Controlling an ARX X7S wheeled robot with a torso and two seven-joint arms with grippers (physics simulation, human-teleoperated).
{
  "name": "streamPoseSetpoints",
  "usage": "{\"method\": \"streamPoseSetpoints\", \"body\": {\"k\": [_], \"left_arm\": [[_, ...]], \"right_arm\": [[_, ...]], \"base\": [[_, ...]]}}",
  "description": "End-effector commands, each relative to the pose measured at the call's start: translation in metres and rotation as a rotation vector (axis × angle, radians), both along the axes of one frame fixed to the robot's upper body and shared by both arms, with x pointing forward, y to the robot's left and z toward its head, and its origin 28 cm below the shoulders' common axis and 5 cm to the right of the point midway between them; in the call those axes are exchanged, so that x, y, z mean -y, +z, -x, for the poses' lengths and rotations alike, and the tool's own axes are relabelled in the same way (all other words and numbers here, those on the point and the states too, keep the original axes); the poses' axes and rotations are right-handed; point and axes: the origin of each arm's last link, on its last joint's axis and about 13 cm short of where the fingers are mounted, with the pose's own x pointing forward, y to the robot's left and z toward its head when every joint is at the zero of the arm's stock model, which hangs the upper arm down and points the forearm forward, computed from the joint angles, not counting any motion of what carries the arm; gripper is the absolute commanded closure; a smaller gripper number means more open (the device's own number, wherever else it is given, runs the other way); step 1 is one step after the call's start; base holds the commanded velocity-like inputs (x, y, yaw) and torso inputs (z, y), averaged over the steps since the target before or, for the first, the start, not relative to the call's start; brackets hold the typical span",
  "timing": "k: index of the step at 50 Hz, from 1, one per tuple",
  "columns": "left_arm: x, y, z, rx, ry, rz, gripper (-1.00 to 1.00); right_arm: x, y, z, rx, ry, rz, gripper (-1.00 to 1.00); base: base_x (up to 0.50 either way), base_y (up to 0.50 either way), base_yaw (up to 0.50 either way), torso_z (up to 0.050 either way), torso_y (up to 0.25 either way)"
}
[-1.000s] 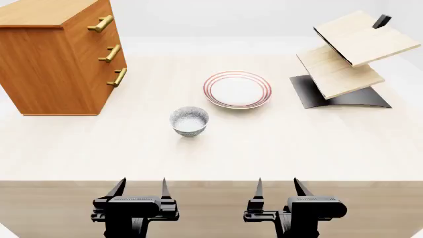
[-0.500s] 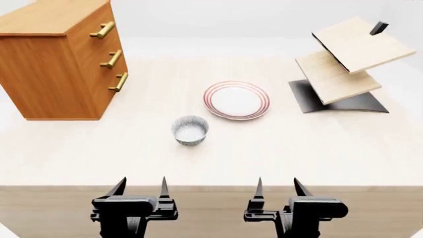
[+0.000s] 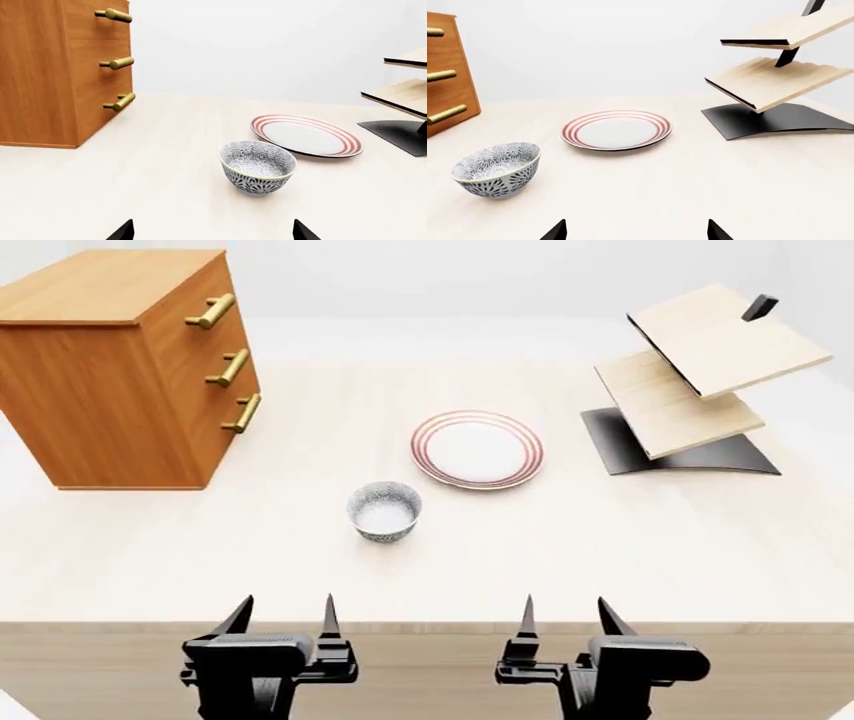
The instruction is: Open the top drawer of the cabinet and put the bowl in it.
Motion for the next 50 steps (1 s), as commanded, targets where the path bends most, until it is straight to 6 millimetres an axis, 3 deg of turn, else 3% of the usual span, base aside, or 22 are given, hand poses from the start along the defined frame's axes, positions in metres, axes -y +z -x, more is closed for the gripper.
{"method": "streamPoseSetpoints", "body": {"k": [1, 9, 50], "left_arm": [[0.0001, 0.0010, 0.0006, 0.005, -0.006, 0.001, -1.00], [0.0004, 0.0014, 0.0004, -0.001, 0.014, -0.001, -1.00], [-0.0012, 0.0035, 0.0020, 0.000, 0.050, 0.006, -1.00]], "right_arm": [[0.0003, 0.0002, 0.0001, 0.004, -0.002, -0.007, -1.00], [0.0013, -0.0003, -0.0016, -0.007, -0.022, 0.038, -1.00], [0.0020, 0.0015, 0.0006, 0.003, -0.036, 0.024, -1.00]], "base": [[0.00, 0.00, 0.00, 0.050, 0.002], [0.00, 0.00, 0.00, 0.019, 0.000], [0.01, 0.50, 0.00, 0.000, 0.000]]}}
